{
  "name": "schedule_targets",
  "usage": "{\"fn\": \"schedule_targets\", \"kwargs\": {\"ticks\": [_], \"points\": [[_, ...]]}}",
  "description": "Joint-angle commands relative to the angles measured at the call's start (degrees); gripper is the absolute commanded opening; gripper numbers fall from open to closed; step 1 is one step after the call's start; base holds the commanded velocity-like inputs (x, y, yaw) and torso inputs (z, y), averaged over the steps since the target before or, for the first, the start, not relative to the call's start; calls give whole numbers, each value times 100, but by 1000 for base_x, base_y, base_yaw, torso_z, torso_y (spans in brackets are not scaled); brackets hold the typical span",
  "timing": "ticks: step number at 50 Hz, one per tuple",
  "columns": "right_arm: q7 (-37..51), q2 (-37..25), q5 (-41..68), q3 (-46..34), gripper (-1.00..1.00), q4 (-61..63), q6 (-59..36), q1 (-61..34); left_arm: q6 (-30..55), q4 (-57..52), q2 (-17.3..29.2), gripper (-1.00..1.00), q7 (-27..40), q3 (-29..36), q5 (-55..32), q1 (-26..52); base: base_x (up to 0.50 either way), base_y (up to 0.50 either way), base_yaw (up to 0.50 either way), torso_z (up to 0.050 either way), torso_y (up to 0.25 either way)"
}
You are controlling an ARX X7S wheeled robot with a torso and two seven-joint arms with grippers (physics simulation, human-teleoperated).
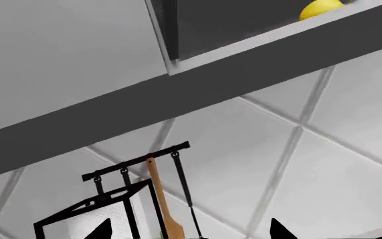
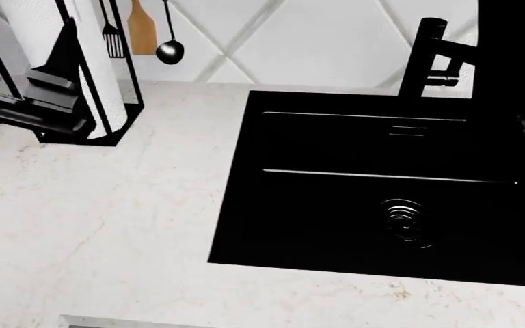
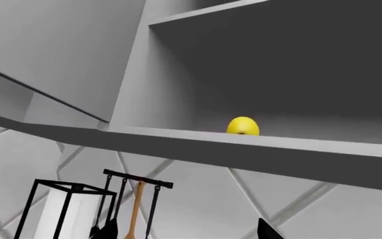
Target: Pick the lemon, brussel sprout from the counter and place them in the cabinet. Then close the cabinet.
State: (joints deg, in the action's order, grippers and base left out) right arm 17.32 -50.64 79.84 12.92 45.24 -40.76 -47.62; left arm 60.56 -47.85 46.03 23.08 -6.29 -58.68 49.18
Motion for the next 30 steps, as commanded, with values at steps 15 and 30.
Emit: {"fn": "schedule_targets", "kwargs": {"ticks": [15, 30], "points": [[62, -32, 64, -76, 100, -56, 2, -157, 380, 522, 31, 100, 984, -957, -791, 267, 0, 0, 0, 0, 0], [47, -24, 46, -114, 100, -72, 18, -185, 505, 1126, -61, 100, 1431, -1117, -997, 626, 0, 0, 0, 0, 0]]}}
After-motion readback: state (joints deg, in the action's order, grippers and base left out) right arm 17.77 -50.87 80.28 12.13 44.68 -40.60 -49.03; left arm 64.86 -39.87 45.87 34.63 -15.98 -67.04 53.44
